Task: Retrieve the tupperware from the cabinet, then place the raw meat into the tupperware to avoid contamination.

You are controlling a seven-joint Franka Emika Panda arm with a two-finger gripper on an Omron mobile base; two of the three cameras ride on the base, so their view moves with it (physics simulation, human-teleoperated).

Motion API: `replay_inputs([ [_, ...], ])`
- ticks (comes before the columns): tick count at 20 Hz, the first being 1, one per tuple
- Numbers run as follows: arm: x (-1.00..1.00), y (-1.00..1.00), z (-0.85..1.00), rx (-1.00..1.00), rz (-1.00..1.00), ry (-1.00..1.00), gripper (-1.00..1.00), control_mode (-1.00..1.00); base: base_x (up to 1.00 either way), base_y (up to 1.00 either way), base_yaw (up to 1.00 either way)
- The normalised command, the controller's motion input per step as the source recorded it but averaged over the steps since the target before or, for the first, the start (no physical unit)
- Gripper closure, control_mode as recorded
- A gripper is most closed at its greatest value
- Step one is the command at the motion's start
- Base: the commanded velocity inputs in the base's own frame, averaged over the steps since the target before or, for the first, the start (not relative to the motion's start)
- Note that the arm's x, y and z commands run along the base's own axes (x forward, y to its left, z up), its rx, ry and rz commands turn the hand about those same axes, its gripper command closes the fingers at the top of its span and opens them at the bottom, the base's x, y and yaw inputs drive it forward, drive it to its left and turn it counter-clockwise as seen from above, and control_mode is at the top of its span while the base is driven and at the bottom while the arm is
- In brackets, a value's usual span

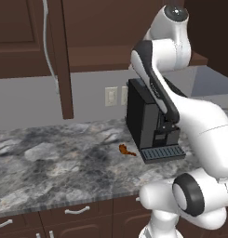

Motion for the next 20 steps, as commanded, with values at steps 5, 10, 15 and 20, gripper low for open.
replay_inputs([
  [5,-0.70,0.00,-0.02,0.00,0.00,0.02,1.00,-1.00,0.00,0.00,0.00],
  [10,-0.68,0.00,-0.09,0.00,0.01,0.08,1.00,-1.00,0.00,0.00,0.00],
  [15,-0.68,0.06,-0.11,0.00,0.05,0.10,1.00,-1.00,0.00,0.00,0.00],
  [20,-0.71,0.15,-0.16,0.00,0.12,0.11,1.00,-1.00,0.00,0.00,0.00],
])
